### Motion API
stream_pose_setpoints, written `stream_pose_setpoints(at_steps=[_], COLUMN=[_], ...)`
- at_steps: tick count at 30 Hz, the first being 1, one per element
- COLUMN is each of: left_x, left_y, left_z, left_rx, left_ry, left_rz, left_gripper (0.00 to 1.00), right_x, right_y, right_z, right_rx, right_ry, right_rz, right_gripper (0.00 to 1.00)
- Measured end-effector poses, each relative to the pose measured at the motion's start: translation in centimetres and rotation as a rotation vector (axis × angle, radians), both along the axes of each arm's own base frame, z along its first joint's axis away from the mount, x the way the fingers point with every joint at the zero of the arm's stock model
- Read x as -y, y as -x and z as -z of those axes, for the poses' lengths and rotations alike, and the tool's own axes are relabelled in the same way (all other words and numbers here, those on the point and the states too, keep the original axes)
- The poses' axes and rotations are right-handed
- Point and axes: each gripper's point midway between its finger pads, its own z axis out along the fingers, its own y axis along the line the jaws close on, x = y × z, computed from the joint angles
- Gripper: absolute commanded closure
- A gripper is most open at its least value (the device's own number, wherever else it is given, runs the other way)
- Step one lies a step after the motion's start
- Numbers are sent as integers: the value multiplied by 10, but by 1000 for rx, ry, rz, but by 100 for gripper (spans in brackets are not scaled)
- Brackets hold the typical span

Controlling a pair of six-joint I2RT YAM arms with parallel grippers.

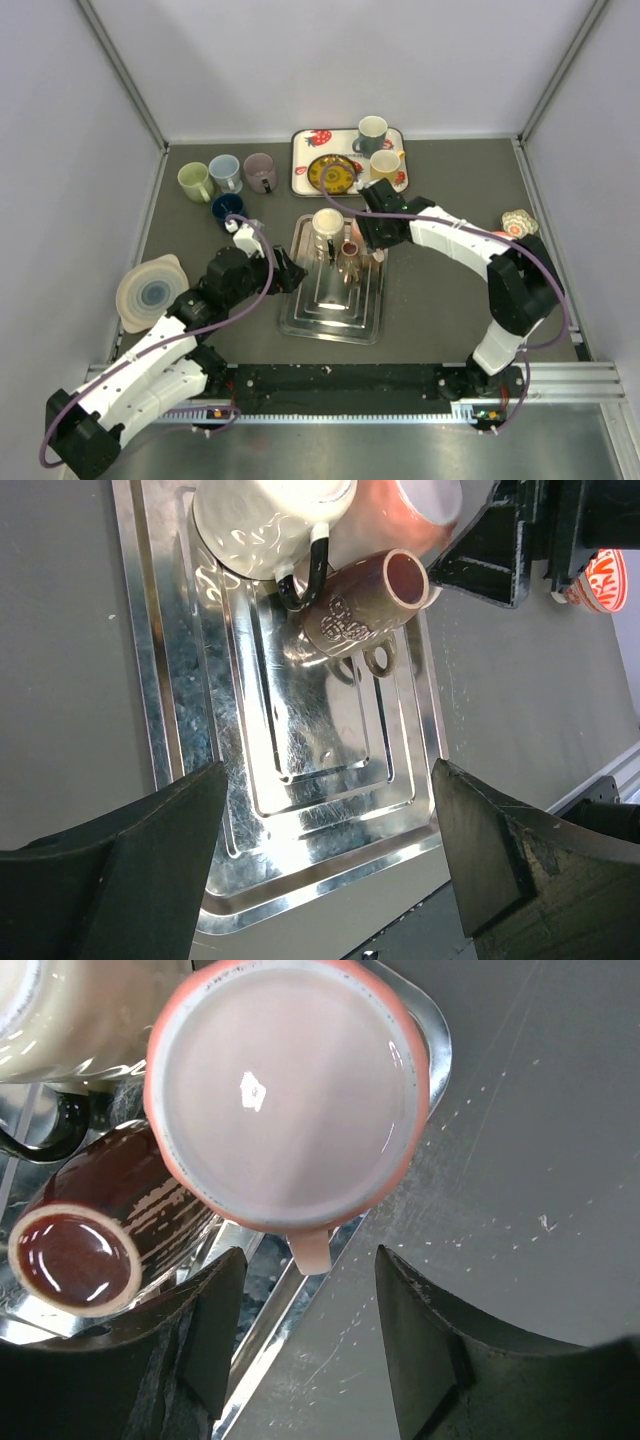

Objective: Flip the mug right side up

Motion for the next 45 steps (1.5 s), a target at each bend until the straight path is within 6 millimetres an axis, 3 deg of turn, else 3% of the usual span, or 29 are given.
stream_pose_setpoints(at_steps=[18, 23, 31, 40, 45], left_x=[8, 10, 14, 15, 15], left_y=[3, 3, 4, 5, 5], left_z=[0, -2, -6, -7, -7], left_rx=[-14, -15, -14, -14, -15], left_ry=[21, 35, 62, 66, 66], left_rz=[36, 44, 56, 59, 58], left_gripper=[15, 16, 17, 18, 18], right_x=[1, -3, -9, -5, 1], right_y=[-10, -10, -12, -7, 5], right_z=[20, 20, 19, 18, 4], right_rx=[-25, -27, -16, -10, -11], right_ry=[20, 8, -17, -36, -45], right_rz=[0, -15, -32, -13, -4], right_gripper=[60, 71, 100, 100, 100])
